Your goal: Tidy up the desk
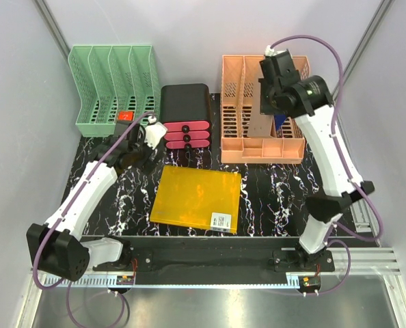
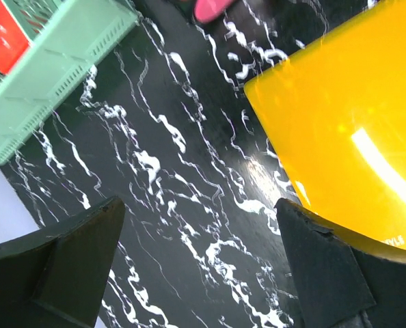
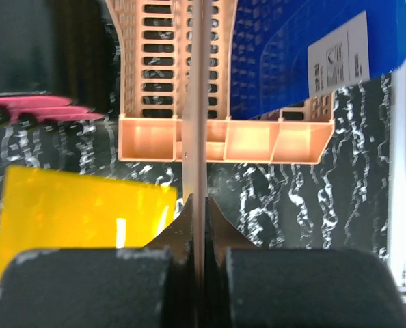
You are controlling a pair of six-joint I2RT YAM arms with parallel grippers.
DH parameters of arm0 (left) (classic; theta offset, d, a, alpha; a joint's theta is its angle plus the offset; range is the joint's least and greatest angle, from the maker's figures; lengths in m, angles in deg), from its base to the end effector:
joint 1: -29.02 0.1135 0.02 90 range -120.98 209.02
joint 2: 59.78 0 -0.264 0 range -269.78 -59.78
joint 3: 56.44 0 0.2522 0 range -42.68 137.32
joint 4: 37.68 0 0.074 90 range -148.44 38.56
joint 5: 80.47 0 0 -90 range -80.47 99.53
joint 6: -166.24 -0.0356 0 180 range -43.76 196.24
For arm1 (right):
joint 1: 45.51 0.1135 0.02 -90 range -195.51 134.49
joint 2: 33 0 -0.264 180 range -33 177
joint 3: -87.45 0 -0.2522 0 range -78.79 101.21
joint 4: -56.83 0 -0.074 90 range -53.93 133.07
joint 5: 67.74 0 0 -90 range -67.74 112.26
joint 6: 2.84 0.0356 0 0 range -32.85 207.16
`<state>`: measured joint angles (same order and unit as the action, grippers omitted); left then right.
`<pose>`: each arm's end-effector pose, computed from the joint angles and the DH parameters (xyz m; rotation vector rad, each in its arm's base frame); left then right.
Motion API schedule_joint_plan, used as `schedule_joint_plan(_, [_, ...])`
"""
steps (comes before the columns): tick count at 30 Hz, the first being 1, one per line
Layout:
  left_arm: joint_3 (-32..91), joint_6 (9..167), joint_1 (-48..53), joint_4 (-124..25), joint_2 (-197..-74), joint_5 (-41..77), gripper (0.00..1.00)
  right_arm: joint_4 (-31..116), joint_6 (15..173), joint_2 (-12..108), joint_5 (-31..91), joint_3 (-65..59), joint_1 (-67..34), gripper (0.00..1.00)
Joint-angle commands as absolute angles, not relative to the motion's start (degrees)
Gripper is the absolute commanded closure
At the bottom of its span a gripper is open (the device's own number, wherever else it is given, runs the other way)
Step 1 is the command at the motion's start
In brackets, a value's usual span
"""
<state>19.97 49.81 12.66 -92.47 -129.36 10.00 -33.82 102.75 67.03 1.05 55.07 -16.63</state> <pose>0.2414 -0.0712 0.3095 0.8823 2.2416 0.0714 0.2815 0.1406 0.4865 -0.0788 2.2595 -0.0203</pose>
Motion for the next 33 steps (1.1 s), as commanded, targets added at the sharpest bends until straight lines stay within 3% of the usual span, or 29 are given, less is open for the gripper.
schedule_joint_plan(1, [20.1, 50.8, 13.1, -91.4, -128.6, 12.0, 0.01, -36.7, 98.6, 70.8, -5.5, 61.6, -16.2, 1.0])
schedule_joint_plan(20, [14.6, 51.0, 14.5, -90.6, -127.7, 12.9, 0.01, -30.6, 95.3, 83.2, -2.6, 71.7, -18.6, 1.0])
schedule_joint_plan(33, [14.7, 51.7, 14.6, -90.5, -127.5, 13.4, 0.01, -31.0, 99.4, 90.7, 20.0, 70.6, -29.1, 1.0])
